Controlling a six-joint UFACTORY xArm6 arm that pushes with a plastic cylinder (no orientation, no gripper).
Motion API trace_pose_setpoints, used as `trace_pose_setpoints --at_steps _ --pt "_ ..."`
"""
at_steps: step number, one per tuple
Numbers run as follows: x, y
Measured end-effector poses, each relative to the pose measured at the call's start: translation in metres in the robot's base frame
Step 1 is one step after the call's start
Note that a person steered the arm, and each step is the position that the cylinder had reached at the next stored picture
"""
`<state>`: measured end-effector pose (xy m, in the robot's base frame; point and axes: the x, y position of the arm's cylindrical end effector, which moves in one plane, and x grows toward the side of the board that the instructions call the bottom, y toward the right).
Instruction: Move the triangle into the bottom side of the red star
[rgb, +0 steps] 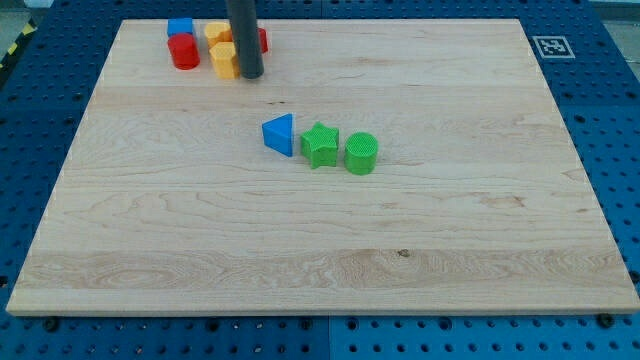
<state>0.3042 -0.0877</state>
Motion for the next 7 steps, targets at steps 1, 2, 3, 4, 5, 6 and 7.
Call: trace_pose_setpoints --at_steps 1,2,3,4,5,6,7 --pt "0.012 0.007" --pt "-0.004 -0.013" --pt "-0.018 -0.028" --pt "-0.016 -0.011" --pt "0.015 0.008" --pt "0.027 -0.015" --pt "0.062 -0.025"
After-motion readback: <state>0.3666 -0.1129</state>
